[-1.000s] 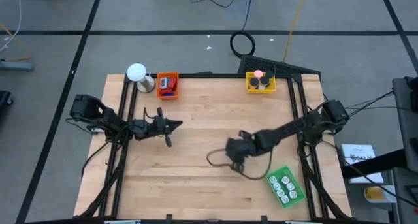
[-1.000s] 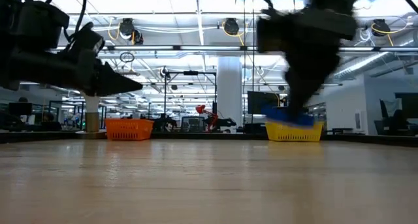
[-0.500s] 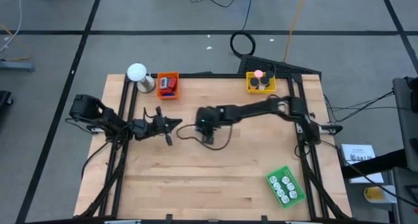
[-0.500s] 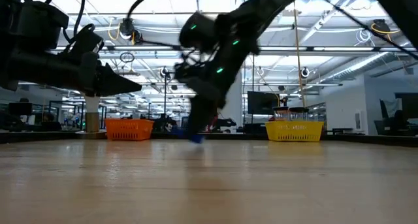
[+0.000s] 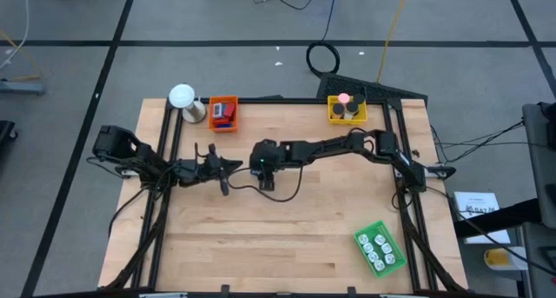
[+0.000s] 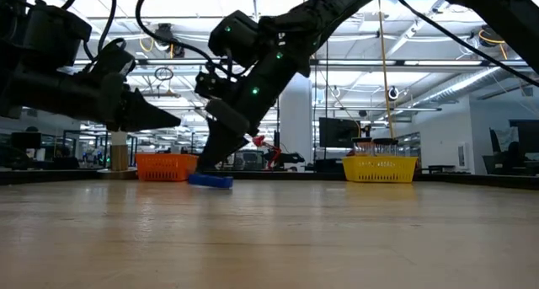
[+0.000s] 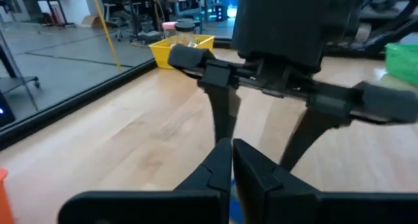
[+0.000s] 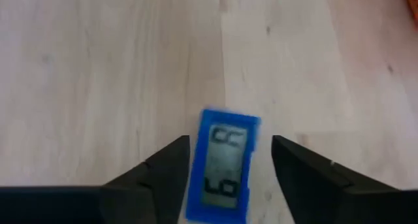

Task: Pick & Place Office items
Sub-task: Put the blue digital clock into the orange bin

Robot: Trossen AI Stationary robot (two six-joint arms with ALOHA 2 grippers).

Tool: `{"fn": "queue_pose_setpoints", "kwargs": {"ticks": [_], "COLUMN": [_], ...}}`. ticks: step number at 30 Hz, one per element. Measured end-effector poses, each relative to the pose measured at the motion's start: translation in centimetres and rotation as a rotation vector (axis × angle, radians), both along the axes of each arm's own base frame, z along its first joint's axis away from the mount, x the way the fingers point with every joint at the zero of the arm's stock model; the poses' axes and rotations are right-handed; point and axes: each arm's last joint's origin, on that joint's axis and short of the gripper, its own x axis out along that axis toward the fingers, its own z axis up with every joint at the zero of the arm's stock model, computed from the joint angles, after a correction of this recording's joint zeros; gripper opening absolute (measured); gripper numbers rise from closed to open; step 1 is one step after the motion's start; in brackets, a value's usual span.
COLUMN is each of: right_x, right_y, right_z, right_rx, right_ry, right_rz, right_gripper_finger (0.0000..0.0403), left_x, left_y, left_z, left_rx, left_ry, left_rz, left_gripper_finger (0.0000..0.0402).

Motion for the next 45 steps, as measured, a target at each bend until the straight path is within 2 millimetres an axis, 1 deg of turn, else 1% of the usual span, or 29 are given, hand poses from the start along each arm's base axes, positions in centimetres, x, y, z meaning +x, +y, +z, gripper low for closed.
{"fn": "queue_pose_setpoints", "kwargs": {"ticks": [2,4,7,8,10,12,15,17,19,21,24,27,29,31,34,38,41,45], "right_x": [-0.2,-0.2,-0.9,-1.4,-2.8,-4.1,-7.3,-9.0,-11.2,-12.6,-15.0,-16.9,-17.6,-18.6,-19.1,-19.2,-19.2,-19.2], "right_y": [0.3,0.5,1.2,1.4,1.9,2.2,2.6,2.9,3.1,3.3,3.5,3.5,3.5,3.5,3.5,3.5,3.5,3.6], "right_z": [0.4,1.3,2.3,2.5,2.7,2.7,2.2,1.9,1.7,2.0,2.2,2.6,3.1,3.0,3.0,3.0,3.1,3.1], "right_rx": [-0.018,-0.028,-0.032,-0.036,-0.046,-0.056,-0.029,-0.012,-0.007,-0.004,0.003,0.003,0.000,0.000,-0.006,-0.016,-0.018,-0.017], "right_ry": [0.009,-0.013,0.017,0.019,0.025,-0.027,-0.074,-0.155,-0.194,-0.287,-0.358,-0.423,-0.481,-0.491,-0.532,-0.536,-0.547,-0.549], "right_rz": [0.017,0.025,0.043,0.052,0.056,0.055,0.028,0.012,0.008,0.010,0.007,0.005,0.005,0.006,0.010,0.018,0.019,0.024], "right_gripper_finger": [0.0225,0.0234,0.0225,0.0213,0.0182,0.0142,0.0077,0.0037,0.0010,0.0009,0.0022,0.0025,0.0022,0.0016,0.0005,0.0002,0.0003,0.0001], "left_x": [0.0,0.0,0.3,0.3,0.7,1.2,2.4,3.6,4.9,6.1,7.9,9.2,9.7,10.1,10.1,10.0,10.0,10.2], "left_y": [0.0,-0.1,-0.2,-0.2,-0.3,-0.3,0.1,0.6,1.2,1.7,2.0,2.0,2.0,2.0,2.3,3.0,3.5,3.6], "left_z": [0.0,0.0,0.1,0.1,0.2,0.2,-0.1,-0.2,-0.3,-0.1,0.8,2.0,2.6,2.9,2.7,2.1,1.4,0.6], "left_rx": [-0.019,-0.025,-0.035,-0.048,-0.079,-0.092,-0.108,-0.122,-0.119,-0.091,-0.068,-0.052,-0.038,-0.022,-0.013,0.012,0.004,0.004], "left_ry": [-0.007,-0.006,-0.009,-0.013,-0.023,0.003,0.085,0.162,0.267,0.382,0.514,0.587,0.620,0.651,0.694,0.735,0.761,0.778], "left_rz": [-0.014,-0.024,-0.050,-0.066,-0.108,-0.162,-0.191,-0.182,-0.156,-0.148,-0.164,-0.220,-0.255,-0.277,-0.295,-0.265,-0.261,-0.284], "left_gripper_finger": [0.0019,0.0019,0.0019,0.0019,0.0019,0.0019,0.0019,0.0019,0.0024,0.0035,0.0067,0.0112,0.0146,0.0180,0.0227,0.0269,0.0284,0.0279]}}
